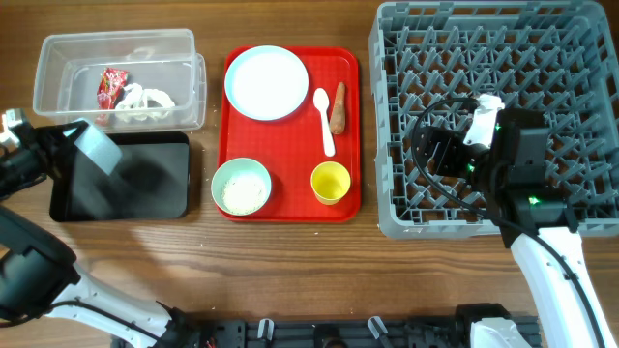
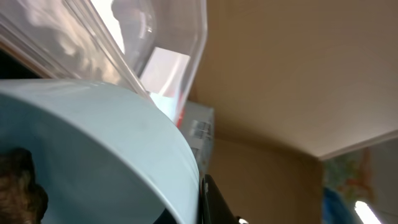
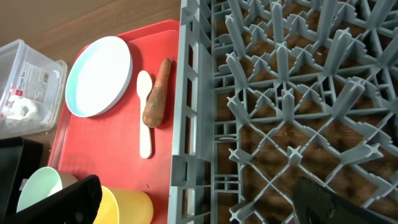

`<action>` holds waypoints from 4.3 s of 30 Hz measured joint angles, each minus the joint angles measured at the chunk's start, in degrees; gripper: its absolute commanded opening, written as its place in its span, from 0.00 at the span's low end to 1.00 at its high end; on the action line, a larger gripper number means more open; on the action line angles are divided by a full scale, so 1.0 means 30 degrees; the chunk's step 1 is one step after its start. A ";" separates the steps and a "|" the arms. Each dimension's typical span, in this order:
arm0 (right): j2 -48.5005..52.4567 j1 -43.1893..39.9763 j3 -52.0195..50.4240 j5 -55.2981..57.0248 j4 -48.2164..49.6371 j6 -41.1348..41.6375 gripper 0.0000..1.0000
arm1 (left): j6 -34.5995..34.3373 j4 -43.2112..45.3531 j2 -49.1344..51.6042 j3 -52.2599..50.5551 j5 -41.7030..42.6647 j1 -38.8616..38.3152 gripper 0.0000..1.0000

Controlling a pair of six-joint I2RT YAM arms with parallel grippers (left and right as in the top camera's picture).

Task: Sort waste into correct bins and load items into the dishwasher rack
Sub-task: 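Tip the blue bowl over the black tray to dump food scraps, then return the blue bowl to the red tray with the left gripper, then grasp the green rice bowl rim with the left gripper, then tip the green bowl over the black tray to pour out rice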

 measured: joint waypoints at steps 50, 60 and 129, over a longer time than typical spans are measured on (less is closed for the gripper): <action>0.0036 0.0000 0.0000 -0.0007 0.0131 0.0423 1.00 | -0.2805 0.3825 -0.3111 0.3912 -2.2593 -2.3984 0.04; 0.0036 0.0000 0.0000 -0.0007 -0.0066 0.0423 1.00 | -0.3504 0.3126 0.1035 0.3803 -2.4946 -2.5747 0.09; 0.0058 0.0000 0.0000 -0.0007 -0.0357 0.0423 1.00 | -0.3759 0.0364 -0.6623 -0.0962 -1.4564 -1.0972 0.04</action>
